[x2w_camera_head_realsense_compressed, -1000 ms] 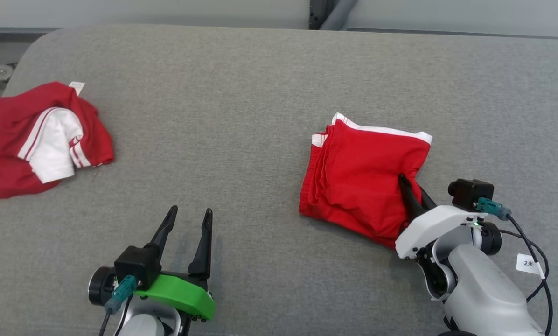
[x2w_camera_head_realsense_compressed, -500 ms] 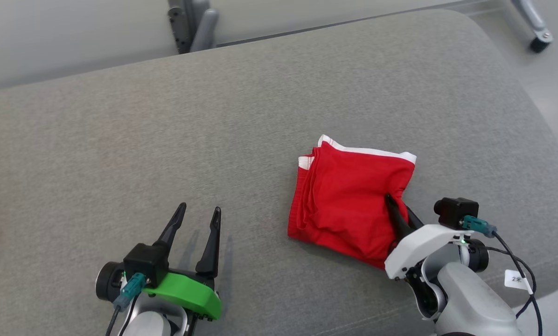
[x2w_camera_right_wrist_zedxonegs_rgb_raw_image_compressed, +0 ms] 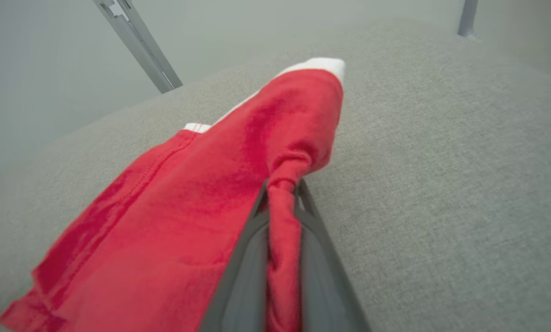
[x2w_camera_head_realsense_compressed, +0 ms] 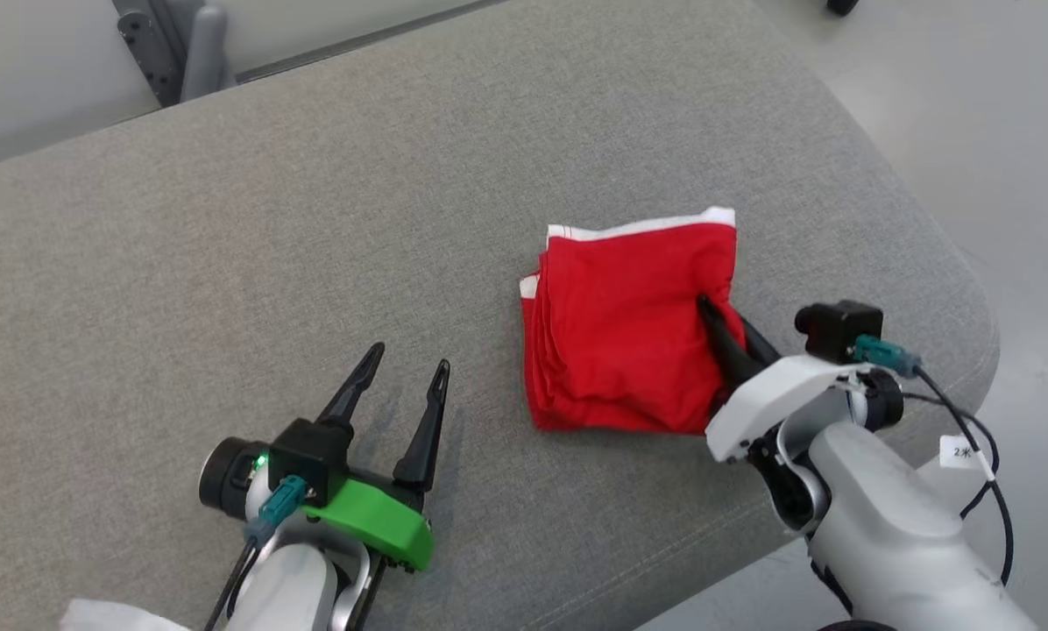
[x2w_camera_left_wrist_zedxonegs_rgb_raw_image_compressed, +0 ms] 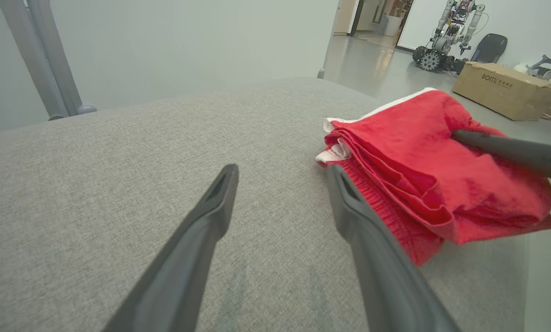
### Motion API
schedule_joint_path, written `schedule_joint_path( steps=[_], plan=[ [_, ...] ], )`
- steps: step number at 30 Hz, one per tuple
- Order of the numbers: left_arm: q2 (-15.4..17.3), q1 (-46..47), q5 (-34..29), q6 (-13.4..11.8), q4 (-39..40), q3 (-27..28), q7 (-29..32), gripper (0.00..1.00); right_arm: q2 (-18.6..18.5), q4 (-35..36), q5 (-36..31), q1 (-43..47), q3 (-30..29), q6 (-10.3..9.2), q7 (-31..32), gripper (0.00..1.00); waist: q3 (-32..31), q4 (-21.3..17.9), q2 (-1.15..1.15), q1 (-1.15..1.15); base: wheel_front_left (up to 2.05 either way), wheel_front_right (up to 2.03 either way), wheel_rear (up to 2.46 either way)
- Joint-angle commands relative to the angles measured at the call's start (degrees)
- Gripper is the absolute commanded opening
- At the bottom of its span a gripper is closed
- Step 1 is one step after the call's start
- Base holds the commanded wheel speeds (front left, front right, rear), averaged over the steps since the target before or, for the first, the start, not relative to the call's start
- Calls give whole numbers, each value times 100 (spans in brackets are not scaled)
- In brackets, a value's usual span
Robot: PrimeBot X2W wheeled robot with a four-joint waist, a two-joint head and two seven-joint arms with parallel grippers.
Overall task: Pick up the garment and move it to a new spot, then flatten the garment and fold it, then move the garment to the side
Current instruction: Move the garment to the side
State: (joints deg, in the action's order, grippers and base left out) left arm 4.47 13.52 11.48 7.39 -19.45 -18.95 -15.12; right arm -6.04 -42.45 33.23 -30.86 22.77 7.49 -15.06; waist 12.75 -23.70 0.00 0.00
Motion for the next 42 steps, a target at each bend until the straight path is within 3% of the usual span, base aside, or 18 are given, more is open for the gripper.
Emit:
schedule_joint_path(
  steps=[1,14,20,27,29,30,36,42],
  plan=[
    [76,149,-34,15,16,-71,-2,100,-72,-30,-65,-186,13,-1,-15,0,507,334,0,0,0,0,0],
    [385,838,-232,15,347,-257,-3,100,-1236,-1382,-253,-2019,297,-2,-15,0,1677,1535,0,0,0,0,0],
    [385,861,-292,15,507,-130,-3,100,-1948,-2053,-340,-2639,411,-2,-16,0,1892,1866,0,0,0,0,0],
    [392,856,-329,15,579,-35,-1,100,-2401,-2561,-526,-3163,272,-3,-16,0,2030,2000,0,0,0,0,0],
    [394,840,-352,14,586,-5,3,100,-2524,-2699,-649,-3308,143,-5,-15,42,2053,2020,0,0,0,0,0],
    [385,833,-359,14,589,3,4,100,-2593,-2743,-736,-3366,68,-5,-15,100,2065,2029,0,0,0,0,0],
    [368,861,-393,1,560,83,5,100,-2903,-2673,-1509,-3521,-839,-4,-15,100,2070,1994,0,0,0,0,0],
    [267,747,-362,2,506,177,4,100,-2285,-1517,-2255,-2803,-1885,-5,-15,100,1696,1945,0,0,0,0,0]
  ],
)
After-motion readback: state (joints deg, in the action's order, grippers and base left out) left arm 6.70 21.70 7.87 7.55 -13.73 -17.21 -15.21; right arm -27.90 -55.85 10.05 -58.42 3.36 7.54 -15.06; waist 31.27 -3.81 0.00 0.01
